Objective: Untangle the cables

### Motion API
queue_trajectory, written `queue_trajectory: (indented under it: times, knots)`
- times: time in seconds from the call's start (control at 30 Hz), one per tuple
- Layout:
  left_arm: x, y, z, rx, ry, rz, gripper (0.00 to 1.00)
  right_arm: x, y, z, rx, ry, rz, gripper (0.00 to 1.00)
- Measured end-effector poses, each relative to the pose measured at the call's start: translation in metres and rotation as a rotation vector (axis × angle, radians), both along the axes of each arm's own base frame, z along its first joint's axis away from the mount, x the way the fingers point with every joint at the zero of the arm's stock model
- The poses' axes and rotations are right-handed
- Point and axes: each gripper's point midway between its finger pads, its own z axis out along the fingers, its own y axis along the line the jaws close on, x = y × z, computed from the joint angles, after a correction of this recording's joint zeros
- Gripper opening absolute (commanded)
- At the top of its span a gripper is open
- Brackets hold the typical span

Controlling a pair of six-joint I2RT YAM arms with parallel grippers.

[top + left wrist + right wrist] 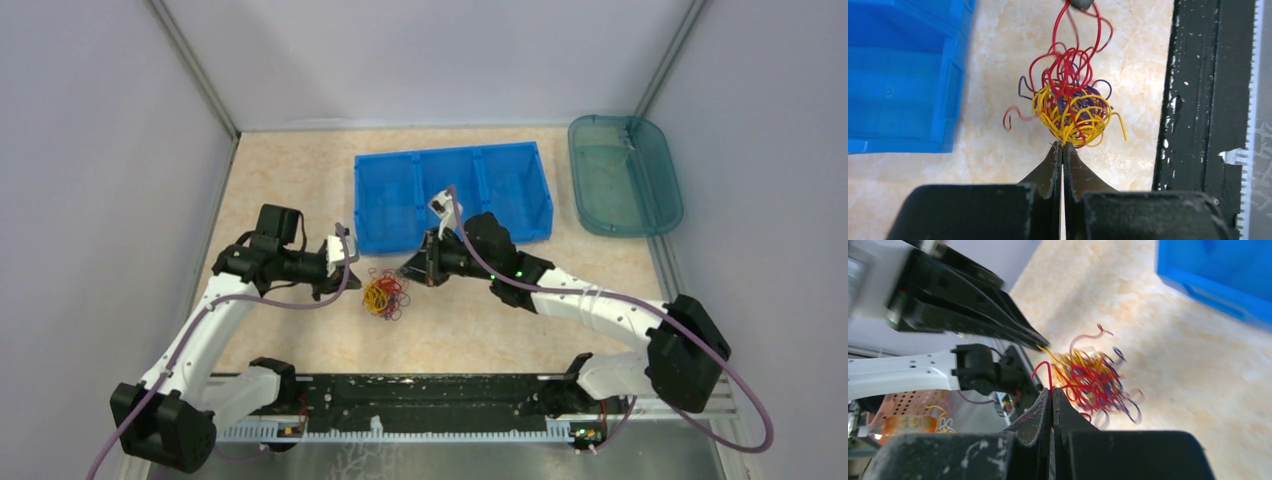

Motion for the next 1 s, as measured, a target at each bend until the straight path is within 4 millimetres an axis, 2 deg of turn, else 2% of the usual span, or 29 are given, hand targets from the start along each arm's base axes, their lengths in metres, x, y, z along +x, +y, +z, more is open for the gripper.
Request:
queue_trajectory:
  times: [0.17,0.3,0.43,0.57,0.7,1.0]
  knots:
    - [0.012,0.006,0.001,0.032,-0.028,0.071,0.00,0.004,-0.042,-0.038,-0.066,0.035,-0.104,0.00]
    - [0.022,0.009,0.004,0.043,-0.031,0.139,0.00,-0.002,-0.067,-0.081,-0.167,0.084,-0.166,0.00]
    - [0.034,0.009,0.022,0.023,-0.031,0.217,0.00,-0.006,-0.089,-0.120,-0.272,0.125,-0.221,0.00]
    - [0.041,0.002,0.055,-0.048,-0.029,0.265,0.00,-0.004,-0.094,-0.132,-0.321,0.123,-0.246,0.00]
    - [0.041,-0.005,0.085,-0.121,-0.008,0.283,0.00,-0.001,-0.095,-0.147,-0.403,0.100,-0.264,0.00]
    - [0.039,-0.005,0.177,-0.275,-0.143,0.358,0.00,0.016,-0.109,-0.162,-0.476,0.052,-0.374,0.00]
